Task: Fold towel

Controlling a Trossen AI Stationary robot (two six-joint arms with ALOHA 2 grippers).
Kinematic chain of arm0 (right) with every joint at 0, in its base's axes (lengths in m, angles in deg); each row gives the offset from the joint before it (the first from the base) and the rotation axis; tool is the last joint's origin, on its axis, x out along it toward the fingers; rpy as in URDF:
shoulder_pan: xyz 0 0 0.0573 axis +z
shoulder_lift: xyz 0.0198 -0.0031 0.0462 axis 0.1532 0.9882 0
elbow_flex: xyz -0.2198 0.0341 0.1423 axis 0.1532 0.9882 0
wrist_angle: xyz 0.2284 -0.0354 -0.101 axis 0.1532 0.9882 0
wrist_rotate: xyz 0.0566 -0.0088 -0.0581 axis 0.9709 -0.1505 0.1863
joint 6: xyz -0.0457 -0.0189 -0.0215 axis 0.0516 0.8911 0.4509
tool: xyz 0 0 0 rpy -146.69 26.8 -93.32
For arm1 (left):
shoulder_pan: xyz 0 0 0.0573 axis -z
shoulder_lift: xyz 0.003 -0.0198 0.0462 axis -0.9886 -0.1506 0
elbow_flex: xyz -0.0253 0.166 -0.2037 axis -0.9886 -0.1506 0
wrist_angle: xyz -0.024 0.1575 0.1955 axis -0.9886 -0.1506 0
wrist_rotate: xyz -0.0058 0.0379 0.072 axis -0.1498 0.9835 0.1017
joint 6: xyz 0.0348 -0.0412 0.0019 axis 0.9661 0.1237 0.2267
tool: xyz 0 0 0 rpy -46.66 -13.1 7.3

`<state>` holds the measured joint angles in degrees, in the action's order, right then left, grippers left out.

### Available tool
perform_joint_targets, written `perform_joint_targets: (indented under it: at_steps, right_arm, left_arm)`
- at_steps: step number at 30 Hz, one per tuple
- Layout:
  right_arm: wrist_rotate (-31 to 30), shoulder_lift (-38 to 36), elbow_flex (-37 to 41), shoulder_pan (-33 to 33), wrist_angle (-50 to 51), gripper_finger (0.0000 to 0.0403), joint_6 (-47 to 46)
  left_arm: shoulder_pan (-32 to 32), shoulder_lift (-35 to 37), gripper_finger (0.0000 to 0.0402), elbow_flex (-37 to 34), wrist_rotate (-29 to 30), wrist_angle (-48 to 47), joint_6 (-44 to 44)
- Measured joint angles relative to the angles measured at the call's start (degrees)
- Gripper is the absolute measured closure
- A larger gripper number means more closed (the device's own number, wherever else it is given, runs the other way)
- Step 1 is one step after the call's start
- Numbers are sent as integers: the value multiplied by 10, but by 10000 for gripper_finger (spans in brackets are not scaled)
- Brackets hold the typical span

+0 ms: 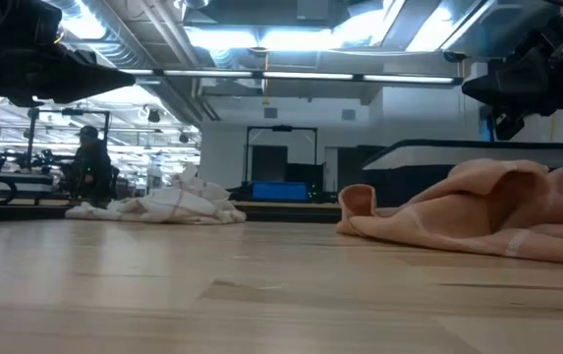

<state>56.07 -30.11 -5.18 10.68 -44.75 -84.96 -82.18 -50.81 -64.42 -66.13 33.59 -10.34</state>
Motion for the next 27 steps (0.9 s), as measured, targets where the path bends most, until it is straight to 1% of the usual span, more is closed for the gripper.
perform_joint_targets:
  at_steps: [20, 23, 27]
  right_arm:
    - [0, 0, 0, 0, 0, 386, 0]
    - [0, 0, 0, 0, 0, 386, 0]
    - [0, 0, 0, 0, -2, 386, 0]
  left_arm:
    - [0, 0, 398, 0, 0, 0, 0]
    - [-2, 0, 398, 0, 23, 3, 18]
    - [-4, 0, 398, 0, 35, 5, 32]
